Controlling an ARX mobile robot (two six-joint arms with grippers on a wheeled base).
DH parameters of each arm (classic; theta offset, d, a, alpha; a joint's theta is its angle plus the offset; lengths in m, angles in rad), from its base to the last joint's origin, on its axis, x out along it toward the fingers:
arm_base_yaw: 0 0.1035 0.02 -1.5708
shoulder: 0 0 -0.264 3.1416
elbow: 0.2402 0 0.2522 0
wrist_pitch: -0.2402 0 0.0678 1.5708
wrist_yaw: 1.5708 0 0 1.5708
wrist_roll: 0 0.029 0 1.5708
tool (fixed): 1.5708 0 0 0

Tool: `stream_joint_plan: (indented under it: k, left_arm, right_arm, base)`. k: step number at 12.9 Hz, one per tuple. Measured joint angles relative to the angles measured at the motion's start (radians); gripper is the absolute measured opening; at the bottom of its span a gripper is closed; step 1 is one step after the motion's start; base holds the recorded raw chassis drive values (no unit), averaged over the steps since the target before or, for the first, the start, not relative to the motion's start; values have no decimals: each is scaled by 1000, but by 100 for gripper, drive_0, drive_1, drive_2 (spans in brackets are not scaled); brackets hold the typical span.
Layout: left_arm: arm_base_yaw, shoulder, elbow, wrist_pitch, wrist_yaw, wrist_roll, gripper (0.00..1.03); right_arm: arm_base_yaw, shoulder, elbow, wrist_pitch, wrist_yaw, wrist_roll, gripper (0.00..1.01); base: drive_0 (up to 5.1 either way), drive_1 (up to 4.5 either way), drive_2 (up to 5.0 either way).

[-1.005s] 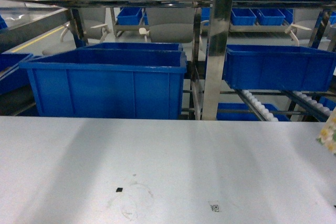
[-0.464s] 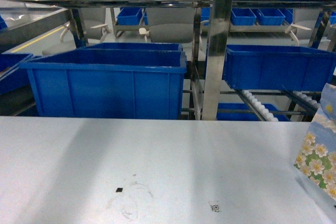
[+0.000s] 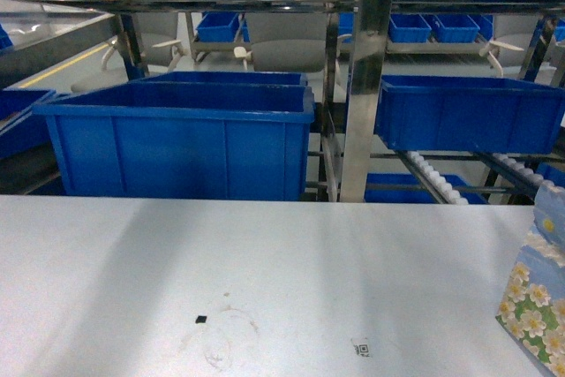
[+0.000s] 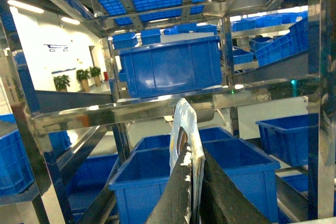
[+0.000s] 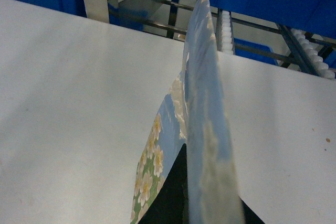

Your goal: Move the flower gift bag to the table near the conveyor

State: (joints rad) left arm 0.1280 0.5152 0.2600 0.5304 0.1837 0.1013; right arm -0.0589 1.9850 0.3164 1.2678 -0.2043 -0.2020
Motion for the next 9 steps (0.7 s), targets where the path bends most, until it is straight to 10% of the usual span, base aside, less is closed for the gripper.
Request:
stream_joint_plan:
  k: [3, 9]
  left_arm:
    - [0, 0, 0, 0, 0, 0, 2]
    - [0, 0, 0, 0, 0, 0, 2]
  right_arm:
    - [-16, -39, -63, 5, -1, 37, 5]
    - [-53, -233, -152, 0, 26, 63, 78]
  base:
    - [0, 0, 0]
    - [0, 0, 0]
